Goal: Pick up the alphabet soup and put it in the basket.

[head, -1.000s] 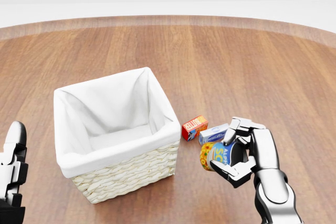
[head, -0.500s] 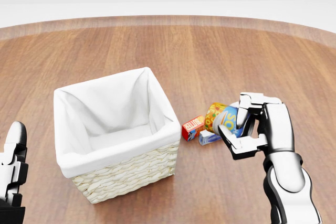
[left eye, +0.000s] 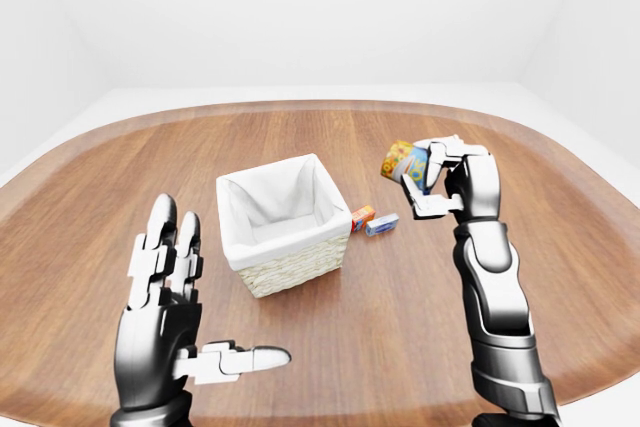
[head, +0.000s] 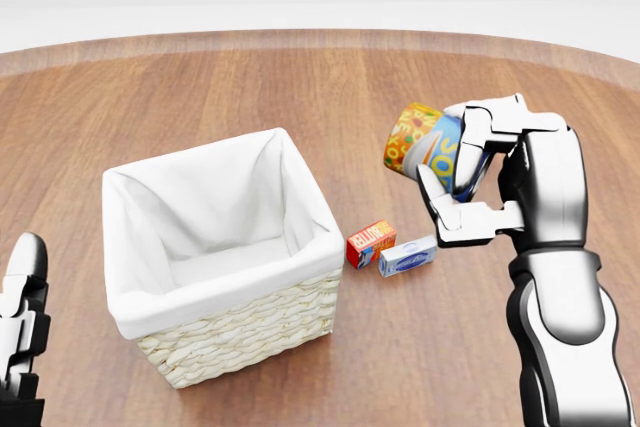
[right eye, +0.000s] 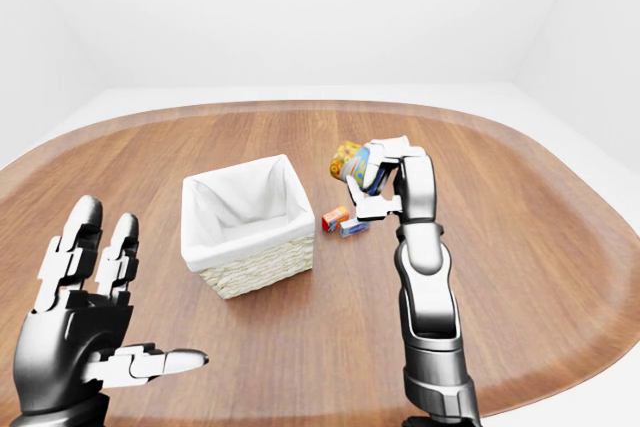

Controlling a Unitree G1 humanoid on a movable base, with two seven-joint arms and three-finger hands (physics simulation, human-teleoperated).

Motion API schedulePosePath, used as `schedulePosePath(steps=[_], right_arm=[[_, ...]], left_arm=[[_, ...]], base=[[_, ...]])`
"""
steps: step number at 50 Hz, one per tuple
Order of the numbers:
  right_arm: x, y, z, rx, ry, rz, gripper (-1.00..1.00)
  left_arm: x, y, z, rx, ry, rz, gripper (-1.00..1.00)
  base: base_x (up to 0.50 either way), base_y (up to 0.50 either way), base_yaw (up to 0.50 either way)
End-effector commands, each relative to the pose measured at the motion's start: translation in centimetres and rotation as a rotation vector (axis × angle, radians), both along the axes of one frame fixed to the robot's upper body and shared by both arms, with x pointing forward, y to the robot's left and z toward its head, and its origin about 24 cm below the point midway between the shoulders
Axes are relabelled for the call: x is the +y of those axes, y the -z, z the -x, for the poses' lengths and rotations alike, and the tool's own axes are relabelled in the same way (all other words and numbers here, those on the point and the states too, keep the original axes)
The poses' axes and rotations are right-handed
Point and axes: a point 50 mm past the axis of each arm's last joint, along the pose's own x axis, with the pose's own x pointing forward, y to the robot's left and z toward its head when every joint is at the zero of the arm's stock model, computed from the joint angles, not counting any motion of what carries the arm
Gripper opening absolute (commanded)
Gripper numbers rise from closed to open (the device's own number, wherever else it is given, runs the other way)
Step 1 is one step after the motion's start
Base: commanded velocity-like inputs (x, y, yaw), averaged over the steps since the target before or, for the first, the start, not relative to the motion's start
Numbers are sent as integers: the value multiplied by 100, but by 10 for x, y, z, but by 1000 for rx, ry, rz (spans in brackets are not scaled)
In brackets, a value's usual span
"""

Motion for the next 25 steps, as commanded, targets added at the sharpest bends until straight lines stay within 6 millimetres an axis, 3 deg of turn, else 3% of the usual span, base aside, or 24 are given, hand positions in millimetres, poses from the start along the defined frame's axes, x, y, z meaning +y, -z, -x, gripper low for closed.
schedulePosePath(steps=[1,25], right_arm=[[18,-31,6,-137,-43,0,-100],[74,-40,-11,-142,-145,45,-100]], left_arm=[[1,-1,1,-3,1,2,100],[1,0,2,-7,7,2,100]], base=[[0,0,0],[0,0,0]])
